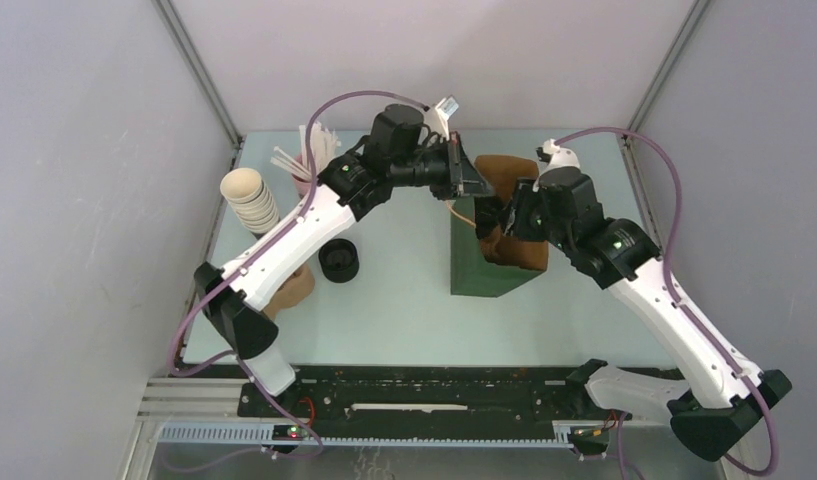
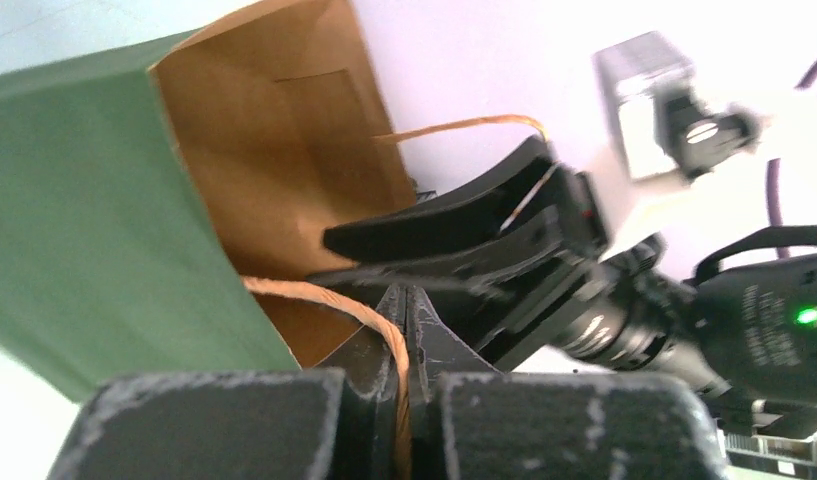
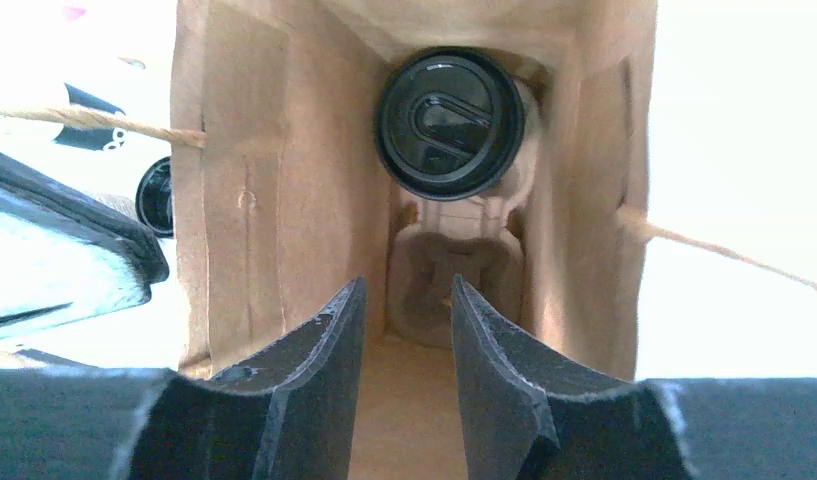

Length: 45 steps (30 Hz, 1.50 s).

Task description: Pack the takeout coffee

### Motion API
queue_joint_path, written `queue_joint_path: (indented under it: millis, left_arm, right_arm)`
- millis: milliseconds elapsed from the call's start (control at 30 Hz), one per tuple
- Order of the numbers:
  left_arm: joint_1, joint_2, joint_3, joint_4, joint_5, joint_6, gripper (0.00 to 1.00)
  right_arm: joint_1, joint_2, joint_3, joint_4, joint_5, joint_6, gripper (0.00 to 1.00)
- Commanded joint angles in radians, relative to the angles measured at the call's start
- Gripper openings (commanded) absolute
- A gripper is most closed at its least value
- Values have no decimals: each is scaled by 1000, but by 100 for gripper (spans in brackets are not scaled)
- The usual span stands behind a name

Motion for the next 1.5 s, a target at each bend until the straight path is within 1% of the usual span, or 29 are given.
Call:
queue_joint_path:
  millis: [0, 67, 133, 233, 300, 367, 467, 533, 567, 633, 700, 800, 833, 933, 1033, 1067, 1167, 1233, 1333, 1400, 1467]
  left_arm:
    - [37, -100, -86, -51, -33, -32, 2]
    - [61, -113, -108, -132, -63, -34, 2]
    - [82, -128, -109, -210, -107, -22, 7]
    - [114, -126, -82, -320, -128, -14, 8]
    - [120, -116, -42, -366, -132, 1, 11]
    - [122, -90, 29, -420, -143, 22, 19]
    - [122, -23, 173, -531, -153, 73, 38]
    - [122, 26, 313, -638, -185, 131, 52]
    - [122, 46, 395, -691, -210, 161, 61]
    - [121, 73, 491, -768, -246, 209, 69]
    - [120, 73, 518, -790, -260, 236, 74]
    - [121, 42, 477, -741, -266, 250, 78]
    - [124, 34, 453, -724, -257, 238, 77]
    - [130, 24, 383, -676, -194, 191, 69]
    - [130, -1, 313, -611, -152, 156, 55]
    - [130, -7, 295, -604, -153, 150, 53]
    - [130, -13, 270, -645, -196, 160, 60]
    - [130, -29, 223, -651, -213, 175, 62]
    - [141, -65, 141, -640, -232, 190, 73]
    - [153, -74, 131, -661, -257, 193, 79]
    - [166, -74, 127, -675, -260, 193, 84]
  right_arm:
    - [-21, -38, 31, -10, -30, -3, 45]
    - [-21, -35, 31, 2, -41, -9, 46]
    - [-19, -15, 31, 9, -41, -14, 46]
    - [-12, 16, 29, 43, -57, -12, 45]
    - [6, 30, 29, 74, -61, -8, 46]
    - [20, 49, 29, 95, -72, -6, 46]
    - [31, 67, 29, 106, -83, 0, 45]
    - [39, 75, 29, 113, -84, -6, 45]
    - [41, 75, 30, 119, -85, -7, 45]
    - [45, 76, 33, 125, -84, -8, 45]
    - [51, 79, 41, 121, -81, -8, 45]
    - [56, 85, 47, 123, -78, -14, 45]
    - [57, 89, 46, 127, -80, -15, 45]
    - [60, 108, 78, 123, -96, -13, 45]
    - [64, 127, 139, 88, -104, -17, 46]
    - [64, 133, 160, 76, -104, -20, 47]
    - [69, 139, 189, 64, -102, -29, 48]
    - [73, 143, 187, 71, -105, -30, 49]
    - [81, 157, 196, 70, -114, -31, 50]
    - [90, 169, 207, 63, -115, -35, 50]
    - [97, 175, 212, 62, -112, -39, 50]
